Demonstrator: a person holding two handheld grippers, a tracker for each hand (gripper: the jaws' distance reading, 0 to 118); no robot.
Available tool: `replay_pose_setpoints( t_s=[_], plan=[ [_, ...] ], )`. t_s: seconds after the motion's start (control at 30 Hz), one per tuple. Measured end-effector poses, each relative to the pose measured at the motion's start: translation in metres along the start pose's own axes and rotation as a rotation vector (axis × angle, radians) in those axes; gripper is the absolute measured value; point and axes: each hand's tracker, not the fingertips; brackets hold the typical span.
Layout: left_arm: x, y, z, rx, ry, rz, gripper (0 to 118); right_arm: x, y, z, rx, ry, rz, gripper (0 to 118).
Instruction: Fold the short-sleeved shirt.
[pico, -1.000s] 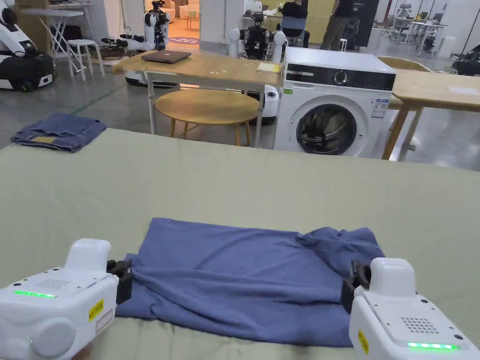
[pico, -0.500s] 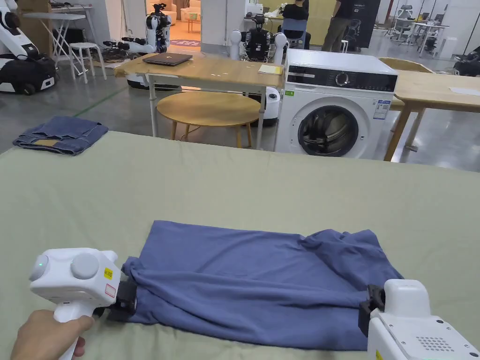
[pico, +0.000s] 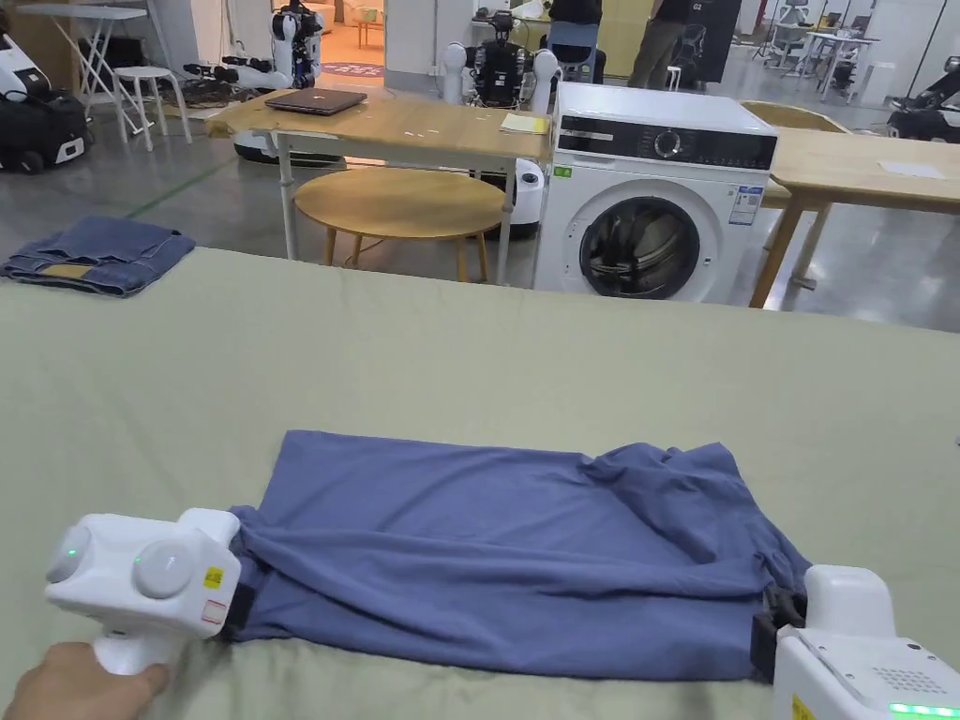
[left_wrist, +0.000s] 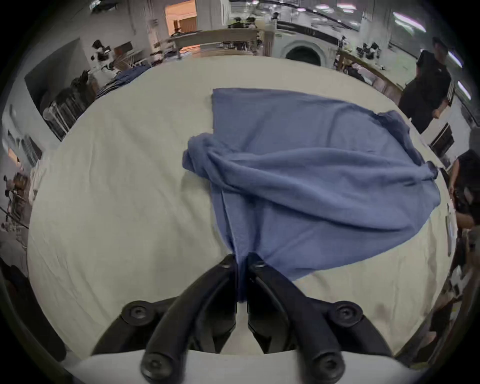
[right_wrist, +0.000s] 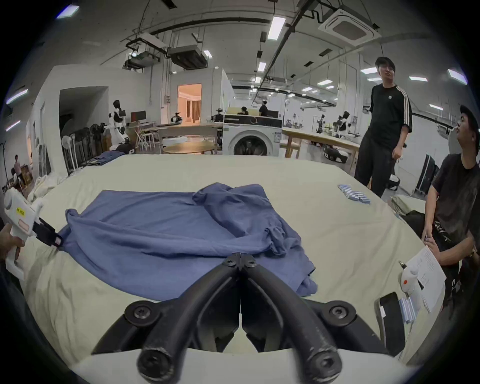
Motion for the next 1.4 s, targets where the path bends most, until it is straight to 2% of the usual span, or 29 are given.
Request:
replay_pose_setpoints(
  t_s=[0.13,0.17,0.23,0.33,0.53,0.57,0.6,0.63,0.67,0.7,0.73,0.77,0.8,0.97,1.03,1.13,1.33,1.4],
  plan=[
    [-0.014,-0.01,0.024,0.08,-0.044,0.032,0,0.037,0.017,-0.016,-0.094,-0.04,-0.031,2],
    [-0.011,-0.015,0.034,0.095,-0.054,0.026,0,0.047,0.021,-0.023,-0.124,-0.044,-0.049,11],
    [-0.011,-0.018,0.041,0.097,-0.046,0.02,0,0.063,0.026,-0.04,-0.204,-0.053,-0.052,42],
    [-0.011,-0.018,0.04,0.109,-0.048,0.009,0,0.079,0.026,-0.07,-0.301,-0.046,-0.04,55],
    [-0.007,-0.019,0.038,0.111,-0.042,0.004,0,0.083,-0.006,-0.13,-0.573,-0.01,-0.039,54],
    [-0.006,-0.019,0.038,0.108,-0.042,0.003,0,0.082,-0.012,-0.134,-0.594,0.0,-0.056,52],
    [-0.005,-0.02,0.038,0.108,-0.041,0.005,0,0.081,-0.012,-0.131,-0.549,-0.006,-0.064,50],
    [-0.004,-0.021,0.038,0.107,-0.041,0.006,0,0.079,-0.009,-0.126,-0.523,-0.018,-0.062,32],
    [-0.003,-0.022,0.038,0.106,-0.043,0.005,0,0.077,-0.009,-0.121,-0.52,0.004,-0.061,8],
    [-0.005,-0.022,0.036,0.106,-0.044,0.004,0,0.075,-0.009,-0.121,-0.522,0.101,-0.085,8],
    [-0.004,-0.022,0.036,0.106,-0.045,0.004,0,0.071,-0.009,-0.12,-0.535,0.059,-0.065,8],
    [-0.004,-0.022,0.036,0.109,-0.043,-0.002,0,0.068,-0.007,-0.118,-0.529,0.027,-0.012,7],
    [-0.003,-0.021,0.037,0.11,-0.04,-0.004,0,0.069,-0.005,-0.114,-0.507,0.039,-0.005,7],
    [-0.006,-0.014,0.064,0.166,-0.072,0.015,0,0.077,0.027,-0.075,-0.415,0.031,-0.032,7],
    [-0.008,-0.012,0.079,0.198,-0.094,0.022,0,0.081,0.042,-0.053,-0.381,0.056,-0.055,7],
    [-0.008,-0.017,0.098,0.223,-0.066,0.003,0,0.079,0.053,-0.024,-0.368,0.042,-0.023,7],
    [-0.027,-0.066,0.121,0.223,-0.063,0.008,0,0.082,0.031,0.033,-0.376,0.079,-0.037,7],
    [-0.032,-0.091,0.122,0.203,-0.072,0.019,0,0.078,0.011,0.048,-0.401,0.072,-0.016,7]
  ],
)
